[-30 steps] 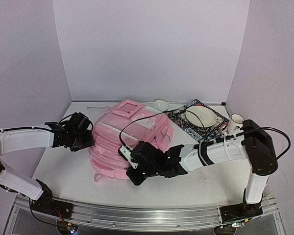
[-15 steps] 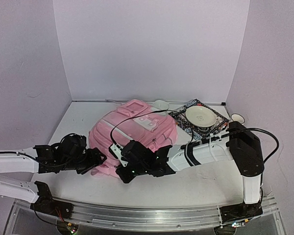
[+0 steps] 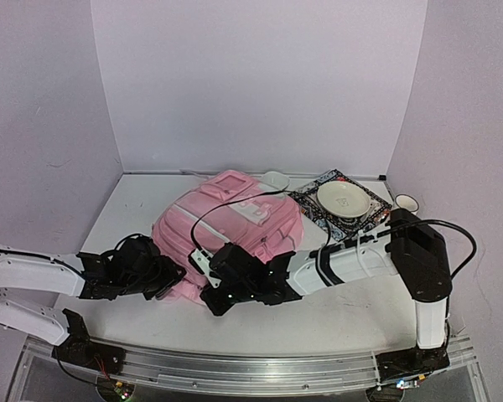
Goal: Pack the student bag
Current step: Zip the student bag into the largest pocket of the bag.
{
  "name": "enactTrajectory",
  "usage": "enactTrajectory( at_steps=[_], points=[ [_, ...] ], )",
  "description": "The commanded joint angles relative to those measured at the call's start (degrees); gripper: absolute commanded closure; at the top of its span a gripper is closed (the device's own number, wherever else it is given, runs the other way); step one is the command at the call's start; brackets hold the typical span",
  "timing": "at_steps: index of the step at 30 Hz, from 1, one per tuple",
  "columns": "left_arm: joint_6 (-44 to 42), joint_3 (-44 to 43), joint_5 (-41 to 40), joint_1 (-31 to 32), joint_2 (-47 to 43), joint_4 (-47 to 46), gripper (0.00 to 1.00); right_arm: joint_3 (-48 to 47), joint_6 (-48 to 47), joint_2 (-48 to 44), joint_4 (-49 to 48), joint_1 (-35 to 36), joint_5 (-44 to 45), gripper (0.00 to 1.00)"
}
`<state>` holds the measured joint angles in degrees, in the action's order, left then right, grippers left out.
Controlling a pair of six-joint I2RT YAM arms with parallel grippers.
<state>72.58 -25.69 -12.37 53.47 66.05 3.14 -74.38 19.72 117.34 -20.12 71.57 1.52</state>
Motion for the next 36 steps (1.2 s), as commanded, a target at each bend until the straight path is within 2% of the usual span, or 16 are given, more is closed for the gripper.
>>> enactTrajectory(
  at_steps=[1, 4, 7, 16, 22, 24, 28, 36],
  points=[
    [1.24, 0.84, -1.10, 0.32, 0.43, -6.19, 0.74, 1.73, 0.65, -2.88, -1.43, 0.76, -1.02, 1.00],
    [2.27, 2.17, -1.55, 0.35, 0.13, -6.20, 0.82, 2.99, 0.69, -4.02, -1.17, 0.76, -0.46, 1.00],
    [2.50, 2.53, -0.62, 0.32, -0.67, -6.86, 0.81, 3.44, 0.67, -4.32, -0.92, 0.76, -0.34, 1.00],
    [3.54, 2.58, 2.37, 1.52, -4.08, -6.84, 0.63, 2.74, 0.73, -4.18, -0.71, 0.76, -0.73, 1.00],
    [2.50, -1.08, 0.77, 5.12, -4.16, -6.82, 0.47, 2.84, 1.00, -4.39, -0.71, 0.77, -0.65, 1.00],
    [2.61, -1.74, 0.43, 5.25, -3.20, -6.82, 0.45, 2.86, 1.01, -4.59, -0.71, 0.76, -0.47, 1.00],
    [3.86, -1.59, -1.36, 5.24, -1.35, -7.08, 0.45, 2.81, 1.02, -4.87, -0.71, 0.78, -0.61, 1.00],
    [5.15, -1.43, -3.29, 5.24, 3.71, -9.53, 0.51, 2.41, 1.45, -4.73, -1.06, 1.21, -1.30, 1.00]
  ],
)
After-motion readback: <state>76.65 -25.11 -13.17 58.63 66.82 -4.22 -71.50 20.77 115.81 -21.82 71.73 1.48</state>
